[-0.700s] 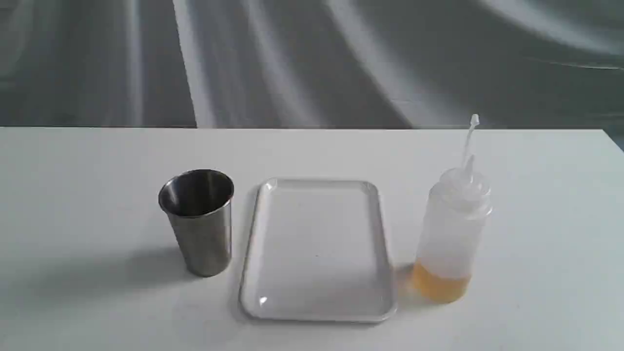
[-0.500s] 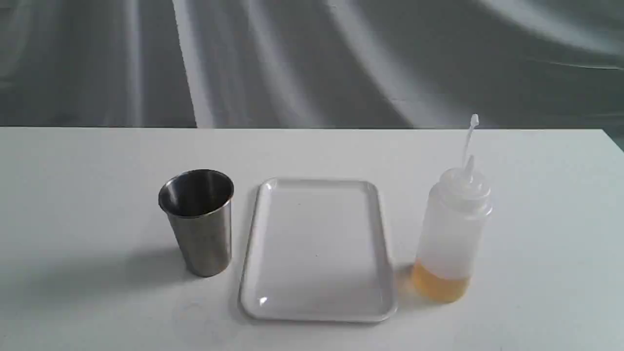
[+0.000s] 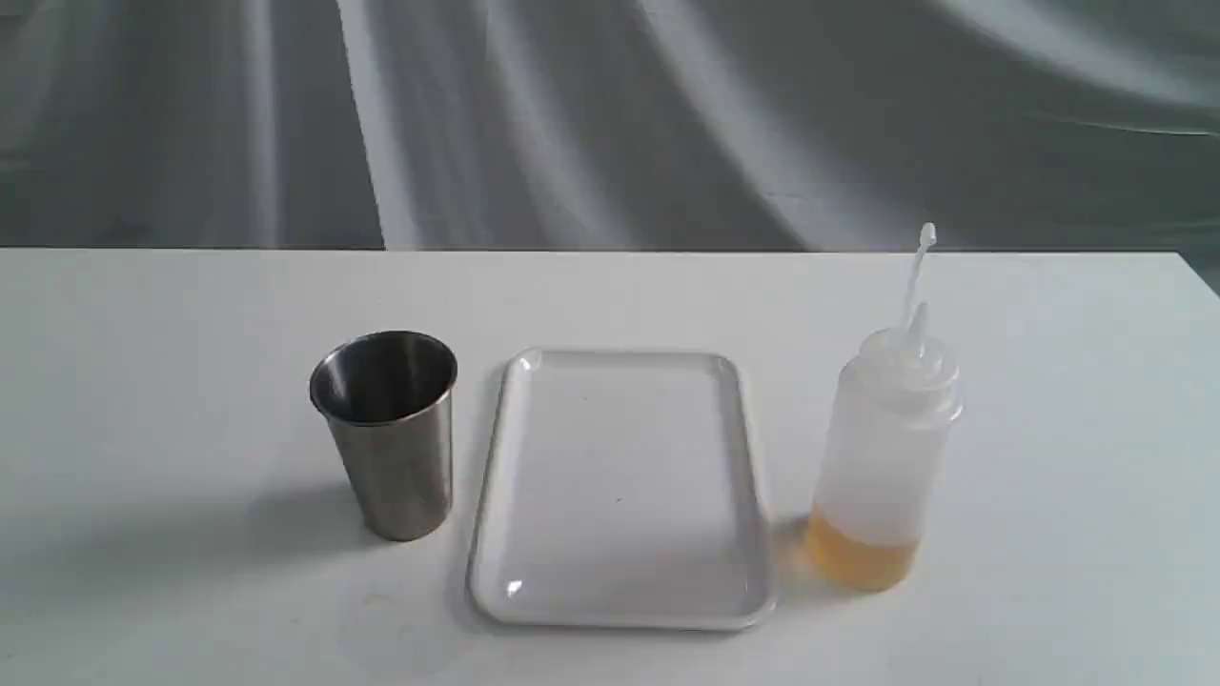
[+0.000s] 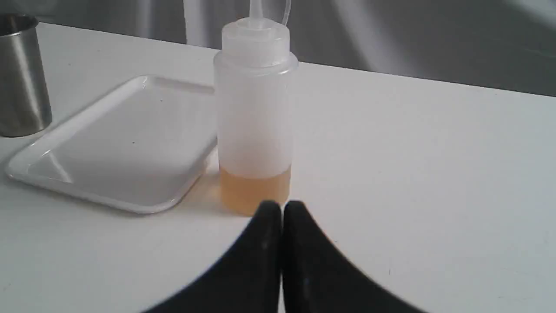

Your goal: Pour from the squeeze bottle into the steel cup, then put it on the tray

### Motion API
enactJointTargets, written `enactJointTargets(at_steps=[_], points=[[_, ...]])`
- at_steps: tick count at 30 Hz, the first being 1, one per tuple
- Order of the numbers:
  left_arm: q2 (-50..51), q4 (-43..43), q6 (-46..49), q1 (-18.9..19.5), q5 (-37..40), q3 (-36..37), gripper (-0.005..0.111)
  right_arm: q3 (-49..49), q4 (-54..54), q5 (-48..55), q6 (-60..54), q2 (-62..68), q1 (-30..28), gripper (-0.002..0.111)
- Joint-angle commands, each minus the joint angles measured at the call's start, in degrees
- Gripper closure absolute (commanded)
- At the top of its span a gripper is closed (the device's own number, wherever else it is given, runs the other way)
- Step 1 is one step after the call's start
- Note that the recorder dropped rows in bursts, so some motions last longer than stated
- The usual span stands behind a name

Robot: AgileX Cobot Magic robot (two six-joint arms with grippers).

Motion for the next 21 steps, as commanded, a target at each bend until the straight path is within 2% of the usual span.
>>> enactJointTargets(at_steps=[1,4,12,21], points=[[-0.15,-0.04,-0.05,-0.33,-0.39,0.25,0.107,0.17,0.06,-0.06,0.09,-0.37,-0.38,0.108],[-0.15,-0.04,-0.05,-0.33,-0.39,0.25,0.107,-0.07,1.46,1.48,0.09,-0.37,-0.38,0.108],[-0.15,-0.04,-0.26,-0.33,-0.39,0.25,0.107,-10.11,0.6,6.61,0.09,-0.01,-0.38,0.108],[-0.15,-0.04,-0.26,-0.33,-0.39,0.25,0.107,-20.01,-1.19,6.61,0.09,17.06,-0.38,0.108]])
